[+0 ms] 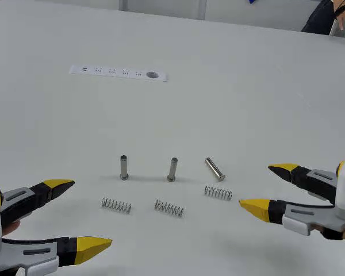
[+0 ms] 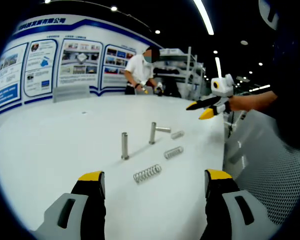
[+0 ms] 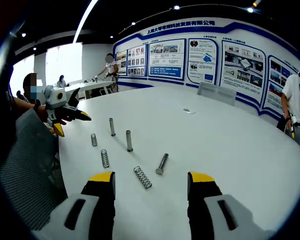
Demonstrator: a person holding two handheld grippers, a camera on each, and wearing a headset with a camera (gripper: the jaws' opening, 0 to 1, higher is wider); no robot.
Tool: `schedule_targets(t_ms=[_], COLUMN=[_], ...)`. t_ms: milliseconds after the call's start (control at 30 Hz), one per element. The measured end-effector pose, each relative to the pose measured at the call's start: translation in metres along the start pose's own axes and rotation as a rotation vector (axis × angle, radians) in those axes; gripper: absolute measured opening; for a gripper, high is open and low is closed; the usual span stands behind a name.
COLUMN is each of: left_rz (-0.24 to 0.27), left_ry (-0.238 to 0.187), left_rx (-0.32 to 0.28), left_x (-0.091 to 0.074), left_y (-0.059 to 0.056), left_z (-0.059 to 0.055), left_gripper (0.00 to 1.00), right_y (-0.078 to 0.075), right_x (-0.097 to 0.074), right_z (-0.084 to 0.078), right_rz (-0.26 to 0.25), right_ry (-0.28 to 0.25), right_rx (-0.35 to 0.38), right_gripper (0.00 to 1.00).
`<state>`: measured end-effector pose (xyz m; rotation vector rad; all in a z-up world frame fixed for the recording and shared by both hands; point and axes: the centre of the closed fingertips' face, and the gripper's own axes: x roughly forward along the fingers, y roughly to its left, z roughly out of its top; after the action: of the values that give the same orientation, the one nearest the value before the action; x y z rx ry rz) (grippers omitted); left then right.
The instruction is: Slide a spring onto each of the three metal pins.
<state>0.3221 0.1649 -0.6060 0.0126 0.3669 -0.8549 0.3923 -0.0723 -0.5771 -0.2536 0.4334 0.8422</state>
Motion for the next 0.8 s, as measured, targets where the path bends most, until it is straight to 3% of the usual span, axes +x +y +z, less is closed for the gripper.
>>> schedule_targets(t_ms=[300,367,533,733,800], left_rz=[0.007,0.01,0.013,0.012,0.011], left_ry=[-0.007,-0.01,-0.011,-0.007,-0.006], left_rx=[0.0,-0.003,-0.005,-0.008,-0.005], left_x=[-0.001,-0.001,-0.001,0.0,0.001], left_y=[-0.001,-0.001,-0.003,-0.006,-0.007], left_z=[0.002,0.003,0.003,0.002,0.002], left_gripper=[0.83,0.83,0.83,0.82,0.82], right_y=[-0.013,-0.02,-0.024,-0.033,-0.037], right_x=[0.031,0.038,0.052,0.07,0.078], right_z=[0.018,0.017,0.015,0.018,0.011], right_rz=[-0.022,-0.029,-0.04,-0.06,-0.073], right_ry=[0.048,0.06,0.121,0.155,0.2], right_rx=[-0.023,-0.021,-0.014,-0.011,-0.013], right_gripper=[0.45,0.43,0.39,0.33,0.31])
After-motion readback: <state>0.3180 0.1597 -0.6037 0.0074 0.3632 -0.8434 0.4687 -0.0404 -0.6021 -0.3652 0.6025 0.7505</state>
